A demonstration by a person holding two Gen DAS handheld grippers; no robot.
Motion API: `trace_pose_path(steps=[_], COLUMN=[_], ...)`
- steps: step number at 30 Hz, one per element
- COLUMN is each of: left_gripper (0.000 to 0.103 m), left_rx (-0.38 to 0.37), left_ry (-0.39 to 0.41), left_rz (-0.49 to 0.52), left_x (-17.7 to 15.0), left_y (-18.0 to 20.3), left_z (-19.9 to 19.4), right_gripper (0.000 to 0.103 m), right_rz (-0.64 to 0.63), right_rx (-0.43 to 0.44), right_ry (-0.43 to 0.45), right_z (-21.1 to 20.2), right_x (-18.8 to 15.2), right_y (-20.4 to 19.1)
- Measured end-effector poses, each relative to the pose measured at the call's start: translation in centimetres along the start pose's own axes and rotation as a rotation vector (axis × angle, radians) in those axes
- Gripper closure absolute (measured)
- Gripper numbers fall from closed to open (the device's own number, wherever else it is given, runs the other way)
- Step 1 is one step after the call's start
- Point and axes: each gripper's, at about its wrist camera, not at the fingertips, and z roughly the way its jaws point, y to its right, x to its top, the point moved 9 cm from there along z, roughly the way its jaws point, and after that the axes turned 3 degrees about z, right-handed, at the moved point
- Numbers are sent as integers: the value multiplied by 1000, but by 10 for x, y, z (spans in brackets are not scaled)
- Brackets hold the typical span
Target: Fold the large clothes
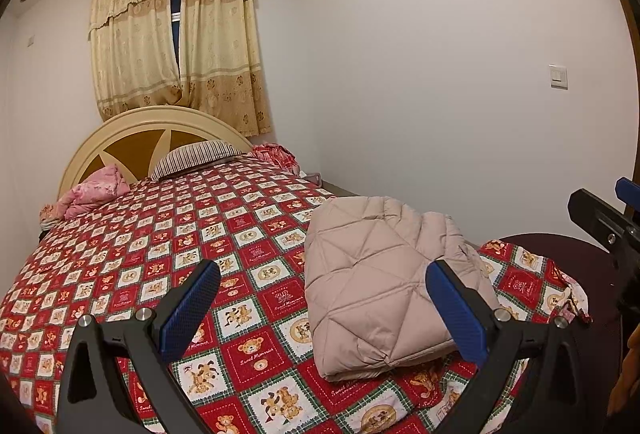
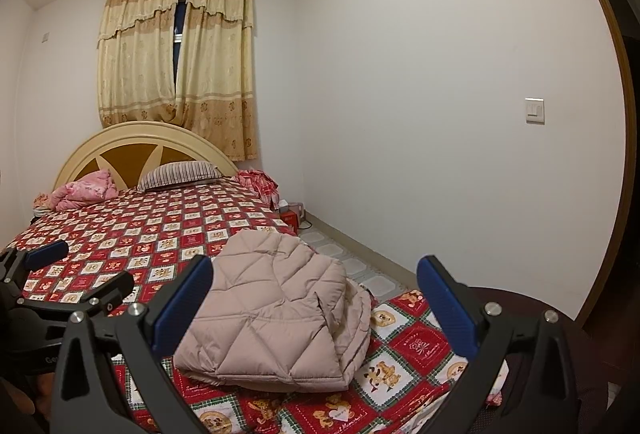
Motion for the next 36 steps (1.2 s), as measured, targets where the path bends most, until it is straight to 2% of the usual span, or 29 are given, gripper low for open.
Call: trace_pose_path(steps=[21,28,36], left_gripper=[1,1,1], left_rx=[7,74,74], left_ry=[-7,-4,-23], left_rz=[-12,-5,-13], left_x=[-4,-3,-4], left_y=[-2,-10,-11], left_z=[2,7,14], right_gripper=[0,0,0], right_rz=[8,14,13], right_rx=[15,13,13], right_ry=[-22,-34,-37], right_z=[8,11,12], right_x=[-4,-7,-8], right_y=[2,3,3])
